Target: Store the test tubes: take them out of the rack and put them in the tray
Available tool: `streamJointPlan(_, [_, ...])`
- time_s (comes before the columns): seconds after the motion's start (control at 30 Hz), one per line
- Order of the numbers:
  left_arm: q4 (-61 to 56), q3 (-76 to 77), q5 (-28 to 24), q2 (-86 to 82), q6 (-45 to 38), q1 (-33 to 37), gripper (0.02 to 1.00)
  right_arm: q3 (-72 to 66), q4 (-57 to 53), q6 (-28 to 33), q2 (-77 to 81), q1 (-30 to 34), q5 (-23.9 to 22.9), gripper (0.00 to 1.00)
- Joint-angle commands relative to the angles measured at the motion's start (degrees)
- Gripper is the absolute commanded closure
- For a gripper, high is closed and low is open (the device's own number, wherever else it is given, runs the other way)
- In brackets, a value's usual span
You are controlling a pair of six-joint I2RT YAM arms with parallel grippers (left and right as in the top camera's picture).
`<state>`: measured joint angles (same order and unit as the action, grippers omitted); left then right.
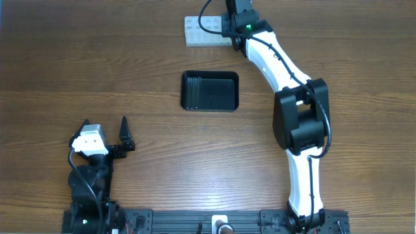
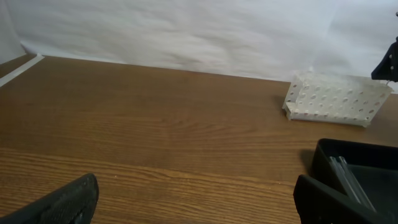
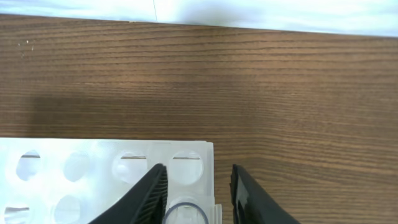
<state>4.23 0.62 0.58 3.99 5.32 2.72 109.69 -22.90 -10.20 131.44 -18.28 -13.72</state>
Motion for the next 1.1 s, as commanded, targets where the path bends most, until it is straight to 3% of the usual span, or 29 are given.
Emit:
streamJointPlan(0.03, [-0.04,-0.28,-0.57,-0.13,-1.03,0.28,0.018,0.13,0.24,-0.09,0.66,0.20,-0.72,0.748])
streamJointPlan(0.77, [-0.04,-0.28,-0.57,-0.13,-1.03,0.28,0.018,0.20,1.99,-0.50,-1.16,0.04,0.46,0.879])
streamJointPlan(1.1, [-0.04,-0.28,-0.57,-0.13,-1.03,0.28,0.018,0.63,4.11,-0.44,-17.92,-0.20,-0.98,0.890])
